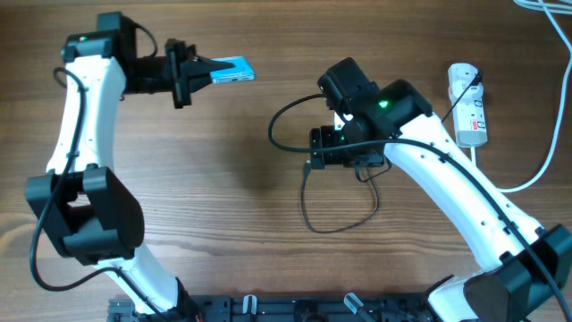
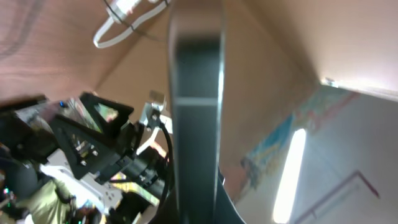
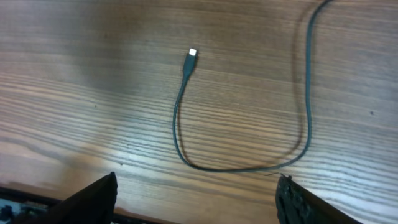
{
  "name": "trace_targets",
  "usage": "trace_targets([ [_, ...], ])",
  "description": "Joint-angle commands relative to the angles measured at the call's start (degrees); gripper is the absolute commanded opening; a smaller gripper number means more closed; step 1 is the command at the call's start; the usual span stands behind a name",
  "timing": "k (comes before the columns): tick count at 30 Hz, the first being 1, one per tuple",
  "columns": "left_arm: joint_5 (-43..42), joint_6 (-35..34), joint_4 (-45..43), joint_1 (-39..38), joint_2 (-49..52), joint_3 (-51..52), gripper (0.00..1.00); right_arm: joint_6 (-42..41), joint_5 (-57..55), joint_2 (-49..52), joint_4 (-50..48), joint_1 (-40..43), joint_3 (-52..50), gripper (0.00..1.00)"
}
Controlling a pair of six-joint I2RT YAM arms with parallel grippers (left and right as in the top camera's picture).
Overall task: Plug charger to phone and switch on socket
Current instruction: 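Lower the right gripper over the cable's connector end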
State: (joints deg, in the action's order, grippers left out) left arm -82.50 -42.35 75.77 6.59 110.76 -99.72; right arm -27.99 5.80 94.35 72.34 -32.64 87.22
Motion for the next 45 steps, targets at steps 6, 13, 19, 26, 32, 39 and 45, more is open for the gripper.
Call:
trace_targets([
  [6, 17.4, 7.1, 0.8, 5.6, -1.6, -0.2, 0.04, -0.8, 1.4, 0.4, -8.2, -2.6, -8.3, 0.80],
  [13, 27.1, 7.6, 3.2, 7.9, -1.6, -0.2, 0.04, -9.0, -6.4, 3.5, -12.4, -7.3, -11.2, 0.78],
  [19, 34.4, 7.7, 4.4, 8.3, -1.6, 0.0, 0.04, -11.3, -8.0, 10.6, -14.8, -9.5, -11.2, 0.78],
  [26, 35.1, 7.6, 4.6, 8.3, -1.6, 0.0, 0.04, -12.7, -6.9, 15.0, -18.2, -7.2, -11.2, 0.76],
  [32, 35.3, 7.1, 4.2, 8.9, -1.6, 0.0, 0.04, -17.8, -6.6, 15.9, -19.6, -7.1, -11.2, 0.63],
  [39, 35.3, 6.3, 4.5, 12.4, -1.6, 0.0, 0.04, -19.1, -6.9, 16.3, -21.9, -7.5, -11.2, 0.55],
  [45, 36.0, 6.4, 6.4, 14.2, -1.6, 0.0, 0.04, -22.4, -7.6, 16.8, -23.1, -7.5, -11.2, 0.51],
])
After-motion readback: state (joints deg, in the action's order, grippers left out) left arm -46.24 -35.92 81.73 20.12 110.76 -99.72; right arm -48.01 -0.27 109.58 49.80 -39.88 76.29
